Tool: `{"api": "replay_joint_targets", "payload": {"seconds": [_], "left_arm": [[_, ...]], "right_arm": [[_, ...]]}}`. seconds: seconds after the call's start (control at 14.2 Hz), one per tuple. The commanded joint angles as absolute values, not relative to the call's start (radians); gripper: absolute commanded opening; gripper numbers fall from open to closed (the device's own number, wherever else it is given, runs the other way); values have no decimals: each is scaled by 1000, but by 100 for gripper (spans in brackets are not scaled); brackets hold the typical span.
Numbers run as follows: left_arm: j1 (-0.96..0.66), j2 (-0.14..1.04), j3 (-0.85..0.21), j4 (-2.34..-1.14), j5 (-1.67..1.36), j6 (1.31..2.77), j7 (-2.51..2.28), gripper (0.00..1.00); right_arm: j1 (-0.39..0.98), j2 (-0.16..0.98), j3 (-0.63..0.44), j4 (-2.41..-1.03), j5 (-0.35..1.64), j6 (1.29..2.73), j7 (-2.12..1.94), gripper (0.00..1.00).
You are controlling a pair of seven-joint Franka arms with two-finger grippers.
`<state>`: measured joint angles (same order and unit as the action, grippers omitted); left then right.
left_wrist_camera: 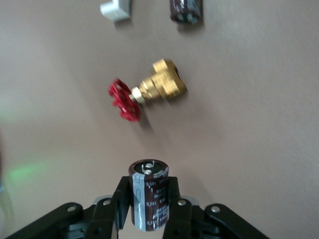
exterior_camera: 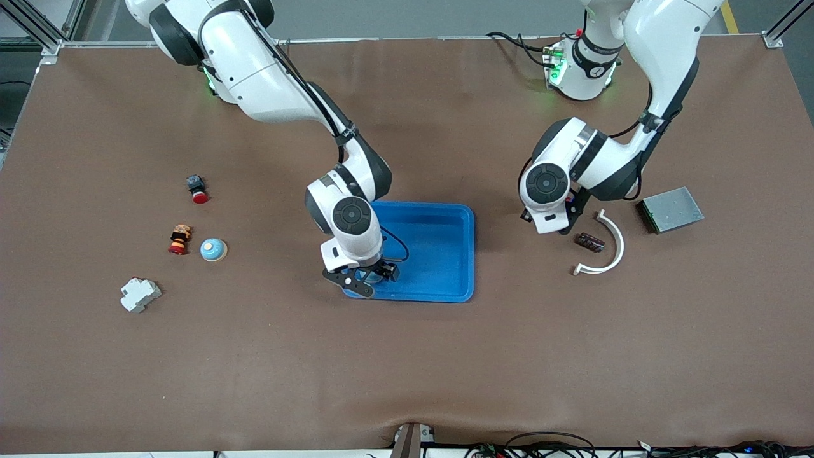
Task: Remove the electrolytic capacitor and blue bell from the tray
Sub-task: 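Place the capacitor inside the bracket arc while the right gripper lifts the bell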
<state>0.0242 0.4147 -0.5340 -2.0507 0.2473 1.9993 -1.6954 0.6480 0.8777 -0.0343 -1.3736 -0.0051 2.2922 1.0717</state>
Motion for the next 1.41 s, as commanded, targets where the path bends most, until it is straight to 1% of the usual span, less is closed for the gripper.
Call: {"api": "replay_joint_targets", "payload": {"seconds": [0.0,0.07,0.21,0.28,0.77,0.99,1.13,1.34], "left_arm": [[20,454,-548,-2057,224,2055,-1727,0],[-3,460,-549,-2057,222,2071,-1747,0],[-47,486,-548,-2048,224,2103,-1810,0],[-55,486,-548,-2048,230,2103,-1816,0],[-29,488,-540,-2057,298,2088,-1799,0],[-2,489,-537,-2057,331,2088,-1799,0],[12,494,-537,-2060,371,2088,-1798,0],[57,540,-538,-2054,429,2095,-1798,0]], "right_arm": [[658,897,-44,-1341,-21,2292,1095,98],[657,897,-44,-1341,-21,2292,1092,79],[657,897,-44,-1341,-20,2292,1092,24],[657,897,-44,-1341,-20,2292,1094,1],[657,890,-43,-1321,-14,2267,1089,0],[652,879,-41,-1283,-11,2151,1081,0],[641,856,-37,-1278,-6,2120,1057,0],[621,813,-37,-1278,-2,2027,936,0]]}}
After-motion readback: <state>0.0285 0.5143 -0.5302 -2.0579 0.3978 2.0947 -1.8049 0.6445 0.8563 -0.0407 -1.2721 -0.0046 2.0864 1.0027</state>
